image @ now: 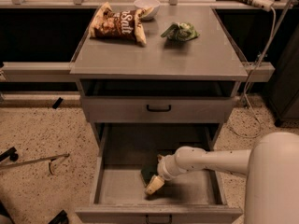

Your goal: Pick sponge from middle drawer and place on counter

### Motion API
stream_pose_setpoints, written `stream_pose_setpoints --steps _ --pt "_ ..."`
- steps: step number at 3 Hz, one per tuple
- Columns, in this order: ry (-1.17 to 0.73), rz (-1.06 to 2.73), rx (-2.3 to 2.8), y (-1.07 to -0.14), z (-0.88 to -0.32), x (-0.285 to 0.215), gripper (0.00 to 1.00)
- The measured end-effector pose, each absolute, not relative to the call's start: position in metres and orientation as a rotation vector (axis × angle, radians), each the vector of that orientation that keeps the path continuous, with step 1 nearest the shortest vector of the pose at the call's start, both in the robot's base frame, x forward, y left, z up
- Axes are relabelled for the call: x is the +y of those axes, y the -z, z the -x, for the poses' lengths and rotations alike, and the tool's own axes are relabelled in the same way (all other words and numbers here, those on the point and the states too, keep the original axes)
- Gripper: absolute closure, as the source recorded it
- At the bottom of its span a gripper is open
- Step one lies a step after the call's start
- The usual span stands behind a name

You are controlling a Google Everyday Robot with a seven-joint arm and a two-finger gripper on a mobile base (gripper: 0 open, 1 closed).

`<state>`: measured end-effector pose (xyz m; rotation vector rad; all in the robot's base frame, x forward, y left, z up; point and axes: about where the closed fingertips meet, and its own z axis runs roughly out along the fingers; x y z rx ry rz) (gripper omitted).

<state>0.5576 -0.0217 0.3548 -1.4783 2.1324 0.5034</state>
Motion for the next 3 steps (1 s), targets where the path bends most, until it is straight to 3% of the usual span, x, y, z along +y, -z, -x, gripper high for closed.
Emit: stream_pose_setpoints --steps 1,3 --pt "-0.511 1.483 2.129 -0.3446 -0.56 -0.0189 0.0" --pt "-0.512 1.483 2.129 -0.3445 -0.56 -0.0188 0.42"
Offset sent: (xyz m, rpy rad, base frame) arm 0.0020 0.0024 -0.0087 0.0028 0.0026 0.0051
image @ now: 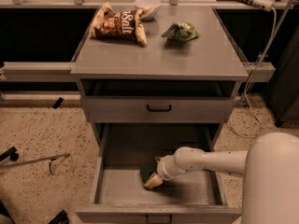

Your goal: Pick sponge from middle drawer and place on counter

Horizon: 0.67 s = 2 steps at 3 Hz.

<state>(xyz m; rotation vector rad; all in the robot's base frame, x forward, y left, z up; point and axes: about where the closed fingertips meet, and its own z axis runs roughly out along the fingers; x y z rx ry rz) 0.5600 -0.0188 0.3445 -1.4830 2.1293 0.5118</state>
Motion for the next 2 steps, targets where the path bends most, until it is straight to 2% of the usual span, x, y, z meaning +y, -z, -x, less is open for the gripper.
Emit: stream_pose_setpoints --steps 2 --pt "-0.512 1.483 2.129 -0.3513 -0.5598 -0.0186 0.89"
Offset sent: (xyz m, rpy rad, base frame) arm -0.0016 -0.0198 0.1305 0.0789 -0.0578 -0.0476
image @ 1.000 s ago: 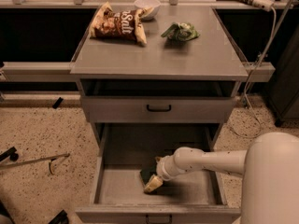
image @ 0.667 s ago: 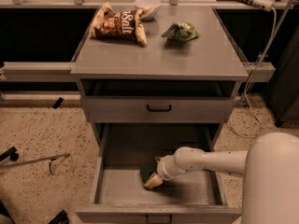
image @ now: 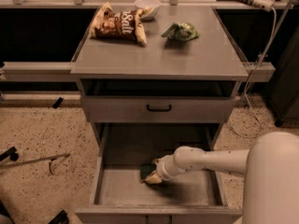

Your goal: Pick sponge from middle drawer and place on counter

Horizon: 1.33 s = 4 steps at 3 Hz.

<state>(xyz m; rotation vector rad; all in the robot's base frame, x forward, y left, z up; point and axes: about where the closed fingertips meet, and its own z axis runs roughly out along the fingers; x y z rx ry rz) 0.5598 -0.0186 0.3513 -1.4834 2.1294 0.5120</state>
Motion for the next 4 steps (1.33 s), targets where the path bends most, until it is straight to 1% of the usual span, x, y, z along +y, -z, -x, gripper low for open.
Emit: stream_pose_setpoints --steps 1,2,3,4 --pt "-0.512 1.483 2.129 -0.354 -0.56 -0.019 1.0" --pt "-0.547 1.451 2.084 -0.396 -0.56 -0.025 1.0" --pt "-0.611 1.416 1.932 -0.514 -0.557 -0.032 1.0" --pt "-0.578 1.358 1.886 -0.604 -0.549 -0.068 1.0"
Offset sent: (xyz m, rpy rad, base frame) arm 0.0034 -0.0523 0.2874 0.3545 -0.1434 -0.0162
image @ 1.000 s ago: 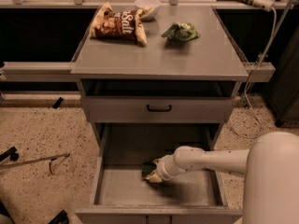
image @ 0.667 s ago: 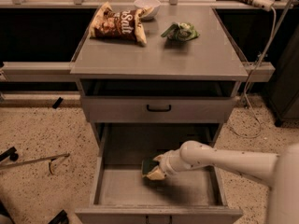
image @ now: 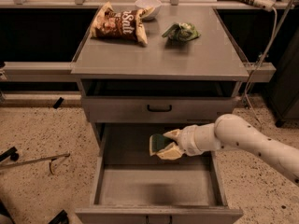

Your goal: Pick sponge from middle drawer and place on counter

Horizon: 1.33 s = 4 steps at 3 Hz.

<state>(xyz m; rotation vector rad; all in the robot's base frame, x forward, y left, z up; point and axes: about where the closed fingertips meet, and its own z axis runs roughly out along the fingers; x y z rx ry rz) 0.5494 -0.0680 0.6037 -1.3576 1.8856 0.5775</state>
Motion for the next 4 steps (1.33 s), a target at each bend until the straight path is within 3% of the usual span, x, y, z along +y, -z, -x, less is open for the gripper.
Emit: stream_pose_setpoints --steps 2,4 --pt "-0.579 1.382 1.832 -0.643 -0.561 -0.061 1.0" --pt "-0.495 1.529 1.651 -0.826 -0.579 -0.034 1.0"
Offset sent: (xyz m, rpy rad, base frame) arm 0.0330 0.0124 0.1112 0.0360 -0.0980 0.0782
